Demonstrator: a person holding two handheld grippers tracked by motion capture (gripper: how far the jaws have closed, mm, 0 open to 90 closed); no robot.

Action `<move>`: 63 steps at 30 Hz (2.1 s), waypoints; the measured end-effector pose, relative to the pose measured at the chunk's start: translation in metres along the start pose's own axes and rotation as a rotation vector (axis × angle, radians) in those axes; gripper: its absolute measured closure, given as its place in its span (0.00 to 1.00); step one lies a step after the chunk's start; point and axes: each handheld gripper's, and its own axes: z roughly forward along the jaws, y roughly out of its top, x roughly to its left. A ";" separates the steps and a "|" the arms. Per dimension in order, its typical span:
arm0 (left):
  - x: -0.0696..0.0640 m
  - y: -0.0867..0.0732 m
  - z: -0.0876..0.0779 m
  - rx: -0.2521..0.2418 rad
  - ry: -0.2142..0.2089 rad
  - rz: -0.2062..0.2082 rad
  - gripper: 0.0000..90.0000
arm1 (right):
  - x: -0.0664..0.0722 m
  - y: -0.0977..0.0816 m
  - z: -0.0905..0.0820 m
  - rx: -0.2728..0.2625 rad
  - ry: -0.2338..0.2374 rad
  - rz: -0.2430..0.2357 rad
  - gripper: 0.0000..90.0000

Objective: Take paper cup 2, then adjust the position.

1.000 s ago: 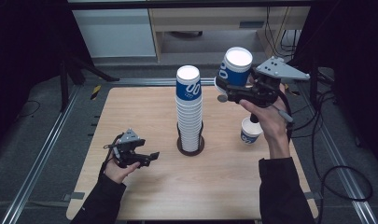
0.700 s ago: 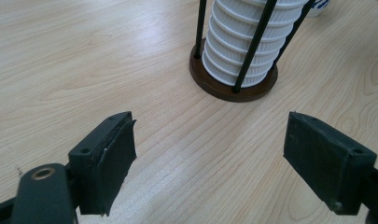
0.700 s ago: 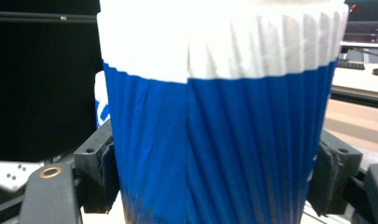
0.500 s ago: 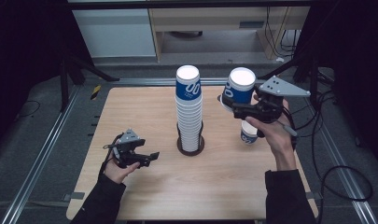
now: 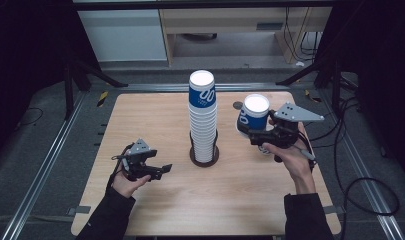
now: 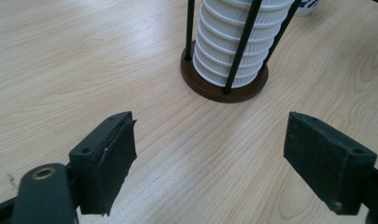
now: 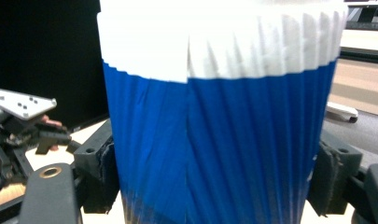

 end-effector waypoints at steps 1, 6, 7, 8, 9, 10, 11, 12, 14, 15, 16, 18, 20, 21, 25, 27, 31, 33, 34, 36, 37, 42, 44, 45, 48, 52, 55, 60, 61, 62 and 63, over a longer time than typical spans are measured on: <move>0.000 0.000 0.000 0.001 0.000 0.001 0.18 | 0.000 -0.003 0.000 0.005 0.003 0.000 0.23; 0.000 0.000 0.000 0.002 -0.004 0.003 0.18 | 0.000 -0.017 0.000 0.035 0.028 0.001 0.23; -0.001 0.000 0.000 0.001 -0.003 0.004 0.18 | 0.001 -0.020 0.001 0.041 0.033 0.002 0.23; -0.001 0.001 -0.001 0.001 -0.003 0.004 0.18 | 0.001 -0.022 0.001 0.049 0.038 0.000 0.23; -0.001 0.001 -0.001 0.000 -0.003 0.005 0.18 | 0.001 -0.026 0.001 0.056 0.043 0.001 0.23; -0.001 0.001 -0.001 -0.001 -0.002 0.007 0.18 | 0.001 -0.028 0.001 0.061 0.047 0.003 0.23; -0.001 0.001 -0.002 -0.001 -0.004 0.007 0.18 | 0.001 -0.030 0.001 0.064 0.048 0.001 0.23; -0.002 0.001 -0.002 -0.002 -0.005 0.008 0.18 | 0.001 -0.034 0.002 0.073 0.053 0.003 0.23; -0.002 0.002 -0.002 -0.001 -0.005 0.009 0.18 | 0.001 -0.038 0.002 0.081 0.058 0.006 0.23; -0.002 0.002 -0.002 0.001 -0.006 0.010 0.18 | 0.001 -0.041 0.003 0.092 0.065 0.007 0.23; -0.002 0.002 -0.002 0.001 -0.008 0.010 0.18 | 0.001 -0.043 0.003 0.095 0.066 0.006 0.23; -0.003 0.002 -0.002 0.000 -0.013 0.011 0.18 | 0.002 -0.048 0.005 0.107 0.078 0.005 0.23; -0.003 0.003 -0.003 -0.003 -0.014 0.011 0.18 | 0.003 -0.052 0.007 0.120 0.087 -0.003 0.23; -0.003 0.003 -0.003 -0.002 -0.015 0.012 0.18 | 0.004 -0.053 0.008 0.127 0.091 -0.009 0.23; -0.004 0.003 -0.004 -0.005 -0.021 0.015 0.18 | 0.008 -0.057 0.011 0.163 0.102 -0.042 0.23; -0.004 0.003 -0.005 -0.004 -0.026 0.016 0.18 | 0.011 -0.059 0.013 0.173 0.117 -0.050 0.23; -0.007 0.005 -0.005 -0.006 -0.037 0.020 0.18 | 0.016 -0.067 0.017 0.199 0.142 -0.065 0.23; -0.009 0.006 -0.005 -0.005 -0.042 0.025 0.18 | 0.018 -0.070 0.018 0.218 0.146 -0.078 0.23; -0.010 0.006 -0.006 -0.006 -0.043 0.029 0.18 | 0.019 -0.072 0.018 0.228 0.152 -0.081 0.23; -0.012 0.007 -0.006 -0.005 -0.051 0.037 0.18 | 0.021 -0.074 0.020 0.248 0.156 -0.099 0.23; -0.013 0.008 -0.006 -0.004 -0.054 0.040 0.18 | 0.022 -0.075 0.020 0.245 0.161 -0.099 0.23; -0.015 0.009 -0.007 0.002 -0.070 0.052 0.18 | 0.026 -0.081 0.026 0.276 0.197 -0.114 0.23; -0.015 0.009 -0.008 0.003 -0.078 0.052 0.18 | 0.028 -0.085 0.029 0.292 0.207 -0.120 0.23; -0.015 0.010 -0.008 0.002 -0.081 0.053 0.18 | 0.029 -0.086 0.030 0.302 0.214 -0.126 0.23; -0.017 0.011 -0.010 0.001 -0.087 0.060 0.18 | 0.033 -0.092 0.035 0.327 0.237 -0.146 0.23; -0.019 0.012 -0.011 -0.001 -0.101 0.068 0.18 | 0.039 -0.098 0.042 0.360 0.272 -0.171 0.23; -0.021 0.013 -0.011 -0.001 -0.108 0.076 0.19 | 0.043 -0.101 0.046 0.377 0.300 -0.184 0.23; -0.024 0.014 -0.012 0.001 -0.122 0.093 0.19 | 0.048 -0.105 0.051 0.401 0.342 -0.198 0.23; -0.025 0.015 -0.013 0.001 -0.125 0.096 0.19 | 0.049 -0.105 0.051 0.404 0.346 -0.201 0.23; -0.025 0.015 -0.013 0.000 -0.128 0.099 0.19 | 0.050 -0.106 0.052 0.409 0.352 -0.204 0.23; -0.026 0.015 -0.013 0.001 -0.133 0.102 0.19 | 0.050 -0.107 0.053 0.412 0.360 -0.207 0.23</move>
